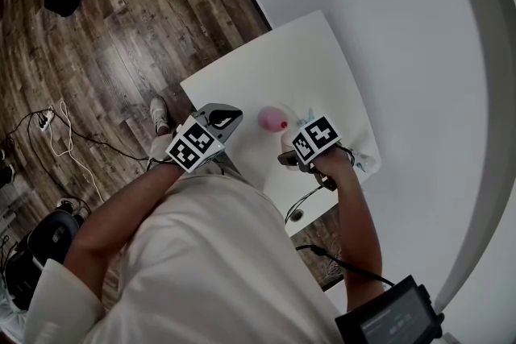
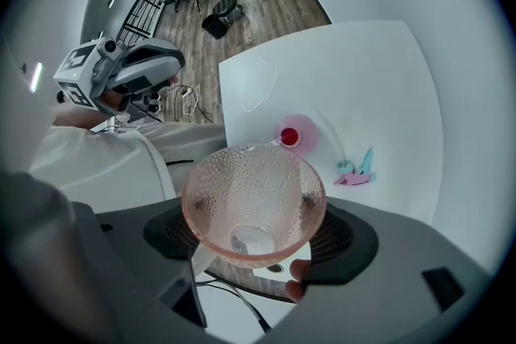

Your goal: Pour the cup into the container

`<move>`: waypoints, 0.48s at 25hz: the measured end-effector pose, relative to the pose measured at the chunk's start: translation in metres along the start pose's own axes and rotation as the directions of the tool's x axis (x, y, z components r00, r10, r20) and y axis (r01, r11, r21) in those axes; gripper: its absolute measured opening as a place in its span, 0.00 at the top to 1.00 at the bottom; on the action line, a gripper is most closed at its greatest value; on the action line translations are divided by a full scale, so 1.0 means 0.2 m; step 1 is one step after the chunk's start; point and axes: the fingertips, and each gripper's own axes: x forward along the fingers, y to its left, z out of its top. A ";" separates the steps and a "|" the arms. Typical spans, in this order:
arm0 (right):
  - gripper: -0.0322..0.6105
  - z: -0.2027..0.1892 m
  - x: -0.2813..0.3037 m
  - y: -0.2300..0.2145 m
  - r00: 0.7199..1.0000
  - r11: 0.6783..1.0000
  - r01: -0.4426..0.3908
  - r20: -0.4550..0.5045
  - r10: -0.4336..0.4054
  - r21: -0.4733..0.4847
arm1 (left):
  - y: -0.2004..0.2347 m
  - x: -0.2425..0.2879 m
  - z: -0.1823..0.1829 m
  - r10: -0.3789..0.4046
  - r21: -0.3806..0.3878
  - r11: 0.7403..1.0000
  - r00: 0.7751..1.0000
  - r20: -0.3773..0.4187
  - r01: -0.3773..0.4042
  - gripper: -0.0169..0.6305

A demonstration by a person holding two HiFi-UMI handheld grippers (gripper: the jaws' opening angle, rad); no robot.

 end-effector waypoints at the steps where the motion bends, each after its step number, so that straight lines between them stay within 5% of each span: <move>1: 0.36 0.00 0.00 0.00 1.000 1.000 0.000 -0.003 0.000 -0.001 | 0.00 0.00 0.00 0.000 -0.001 1.000 1.000 0.001 0.000 0.96; 12: 0.36 0.00 0.00 0.00 1.000 1.000 -0.002 -0.020 0.002 -0.010 | 0.00 -0.01 -0.04 0.002 -0.008 1.000 1.000 0.000 -0.002 0.96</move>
